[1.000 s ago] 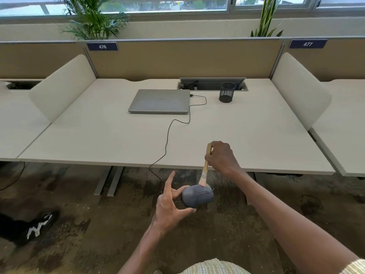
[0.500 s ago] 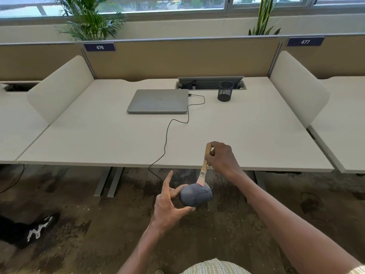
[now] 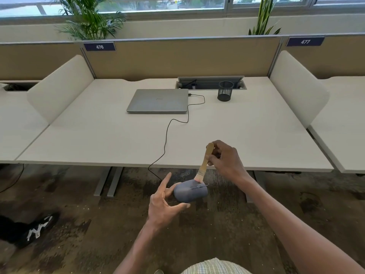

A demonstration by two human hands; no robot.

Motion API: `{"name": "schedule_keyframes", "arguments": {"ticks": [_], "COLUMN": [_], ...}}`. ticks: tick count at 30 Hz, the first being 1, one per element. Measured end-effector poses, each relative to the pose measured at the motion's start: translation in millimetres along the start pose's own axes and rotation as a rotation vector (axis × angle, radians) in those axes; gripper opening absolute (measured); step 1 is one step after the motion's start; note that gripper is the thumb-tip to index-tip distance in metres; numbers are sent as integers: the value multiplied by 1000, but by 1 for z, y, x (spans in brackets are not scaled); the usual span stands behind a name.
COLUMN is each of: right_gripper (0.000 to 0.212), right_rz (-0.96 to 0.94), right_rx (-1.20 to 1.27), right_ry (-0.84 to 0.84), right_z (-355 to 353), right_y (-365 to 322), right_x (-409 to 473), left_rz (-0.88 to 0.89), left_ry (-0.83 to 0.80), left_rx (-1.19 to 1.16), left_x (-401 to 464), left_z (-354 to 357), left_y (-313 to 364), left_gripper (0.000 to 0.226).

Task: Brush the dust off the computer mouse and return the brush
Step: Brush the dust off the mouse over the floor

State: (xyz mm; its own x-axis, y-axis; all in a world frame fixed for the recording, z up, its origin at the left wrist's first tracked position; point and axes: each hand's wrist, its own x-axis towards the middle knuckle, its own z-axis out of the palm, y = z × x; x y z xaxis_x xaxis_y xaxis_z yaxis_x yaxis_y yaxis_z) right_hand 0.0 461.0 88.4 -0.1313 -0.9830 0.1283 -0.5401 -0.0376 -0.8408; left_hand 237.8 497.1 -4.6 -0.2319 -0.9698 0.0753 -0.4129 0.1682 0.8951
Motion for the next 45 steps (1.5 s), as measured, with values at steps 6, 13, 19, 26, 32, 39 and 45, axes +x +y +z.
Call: {"name": "schedule_keyframes", "arguments": {"ticks": [6,13,19,26,32,39,45], "right_gripper": [17,20,25,28,35,35,33], "right_rz": [9,-45,-60,-39,-42,-35,-9], "right_rx": [84,72,39,62,25,29,5], "right_ry": [-16,48,-11,4,-41,-22,-77], "right_z": [-6,-13,-14,-20,-11,-16,-9], "right_y": [3,5,4,9,8,7,2], "right_x": [-1,-3,-4,-10,-8,-3,1], "left_rz": [-18,-71,-75,-102,-113,-123,-110], "left_ry": [2,-6,-7,-33,-71,-70,-93], "left_rx": [-70,-148,-132,-160,-168,-174,-146], "left_x": [0,1,4,1,-1,0,0], "left_z": [-2,-3,-1,-2,-1,-4,-1], "left_y": [2,1,3,0,1,-2,1], "left_gripper": [106,112,107,116,112,115,110]}}
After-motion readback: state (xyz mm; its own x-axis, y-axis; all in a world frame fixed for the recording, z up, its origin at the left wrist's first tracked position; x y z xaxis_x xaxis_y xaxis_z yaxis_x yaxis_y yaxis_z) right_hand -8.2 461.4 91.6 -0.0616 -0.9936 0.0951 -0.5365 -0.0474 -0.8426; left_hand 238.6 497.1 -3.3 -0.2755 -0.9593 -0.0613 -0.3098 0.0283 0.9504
